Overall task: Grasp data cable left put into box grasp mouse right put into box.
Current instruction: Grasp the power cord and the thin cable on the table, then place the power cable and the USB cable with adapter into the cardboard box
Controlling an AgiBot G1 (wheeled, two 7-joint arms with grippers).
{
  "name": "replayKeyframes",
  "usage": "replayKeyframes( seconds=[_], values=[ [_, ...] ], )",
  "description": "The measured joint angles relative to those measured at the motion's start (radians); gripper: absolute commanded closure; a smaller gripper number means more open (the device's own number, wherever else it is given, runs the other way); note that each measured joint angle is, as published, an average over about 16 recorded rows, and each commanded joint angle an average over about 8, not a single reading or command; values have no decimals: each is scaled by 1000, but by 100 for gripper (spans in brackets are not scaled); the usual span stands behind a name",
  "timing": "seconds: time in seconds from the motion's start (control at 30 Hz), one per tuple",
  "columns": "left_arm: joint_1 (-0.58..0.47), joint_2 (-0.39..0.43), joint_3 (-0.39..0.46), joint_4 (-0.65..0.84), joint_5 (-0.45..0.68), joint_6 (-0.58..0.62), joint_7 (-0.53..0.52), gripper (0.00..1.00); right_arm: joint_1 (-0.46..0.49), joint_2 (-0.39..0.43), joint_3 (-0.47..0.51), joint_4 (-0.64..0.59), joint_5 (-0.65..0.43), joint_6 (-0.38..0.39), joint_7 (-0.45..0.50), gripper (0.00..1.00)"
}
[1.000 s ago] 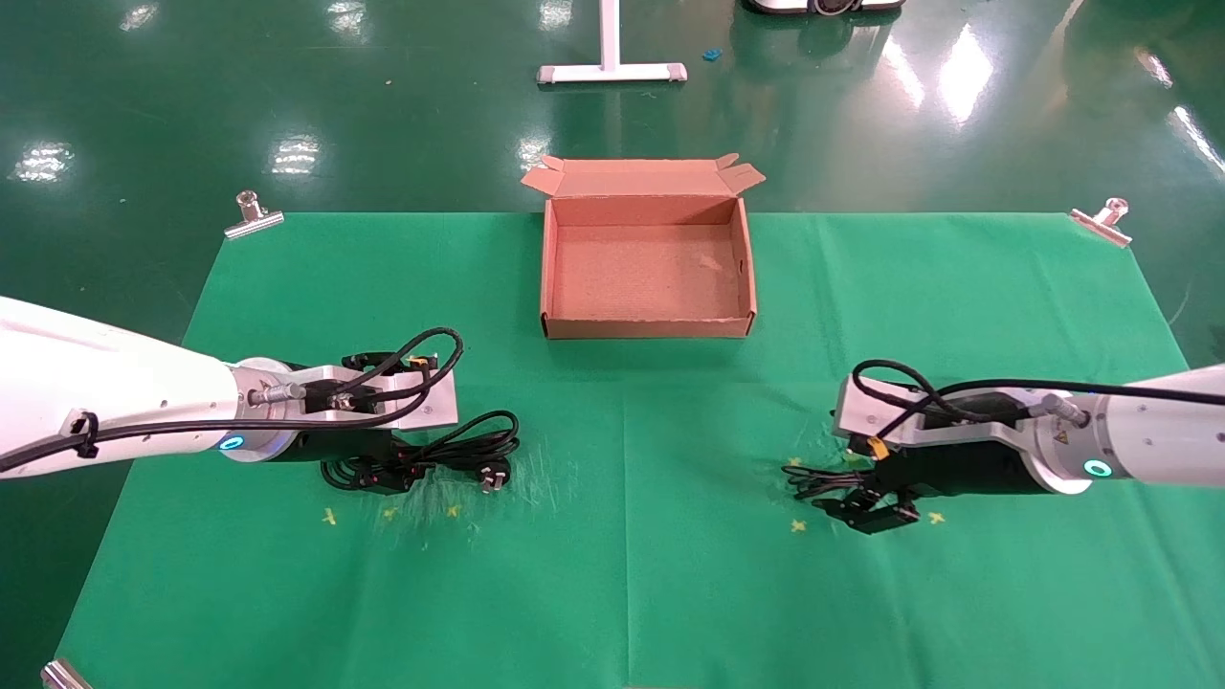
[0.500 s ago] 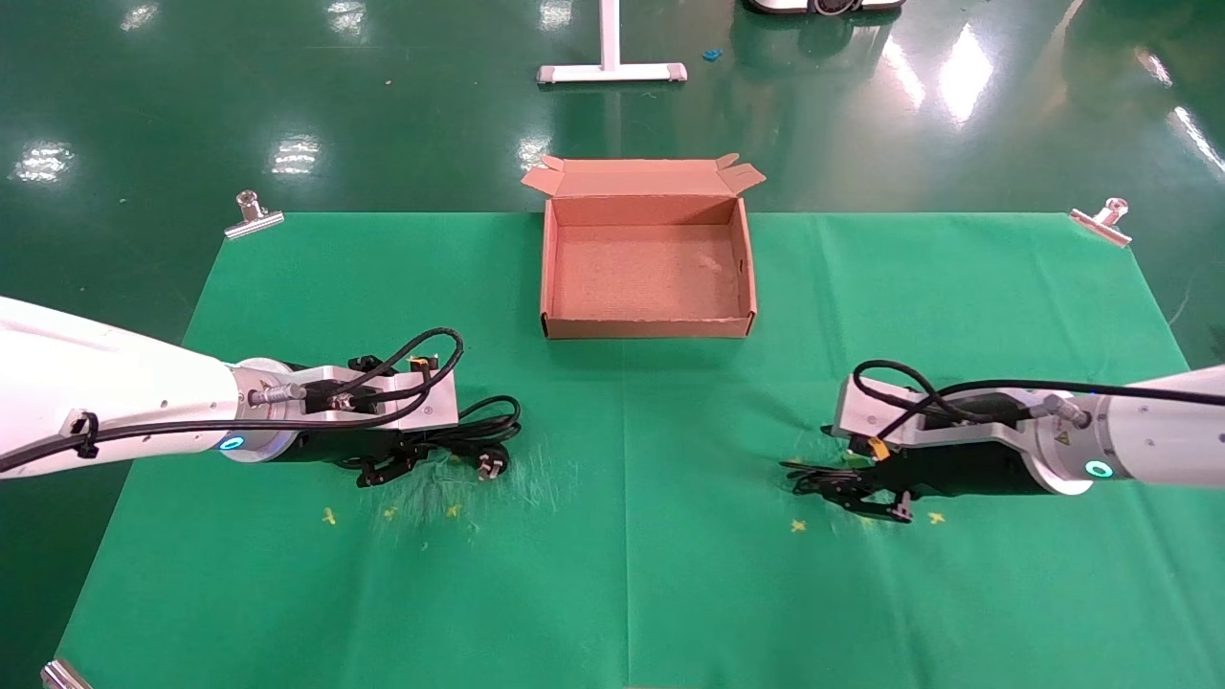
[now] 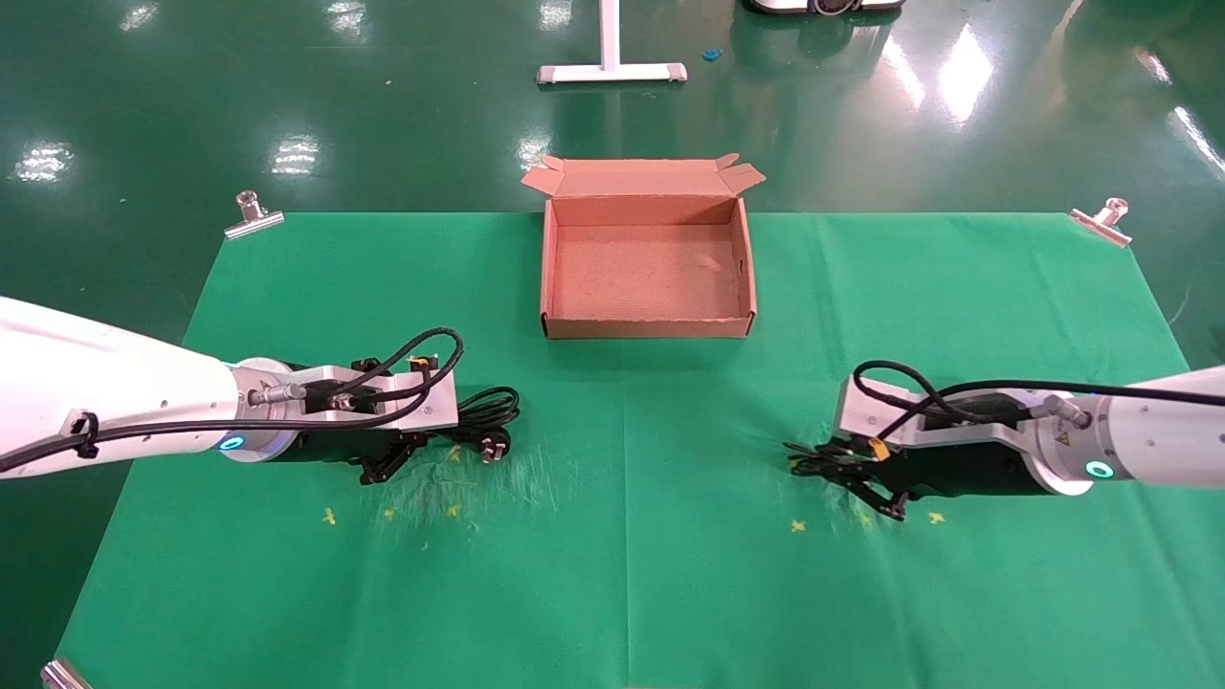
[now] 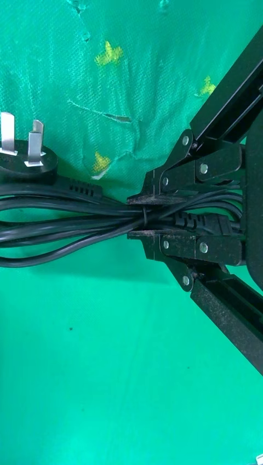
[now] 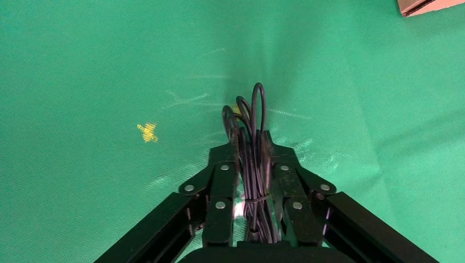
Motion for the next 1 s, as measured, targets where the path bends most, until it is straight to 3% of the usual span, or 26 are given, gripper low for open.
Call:
replayKeyframes(
  seconds=[0.47, 0.77, 1.0],
  values=[
    [-93, 55, -48, 58, -123, -30, 96, 100, 46, 57, 75, 27, 77, 19, 35, 100],
    [-166, 235, -58, 298, -125, -263, 249, 100, 88, 125, 131, 89, 125, 18, 78, 100],
    [-197, 365, 6, 511, -179, -460, 374, 100, 100, 186, 163, 144, 142, 13, 117, 100]
  ],
)
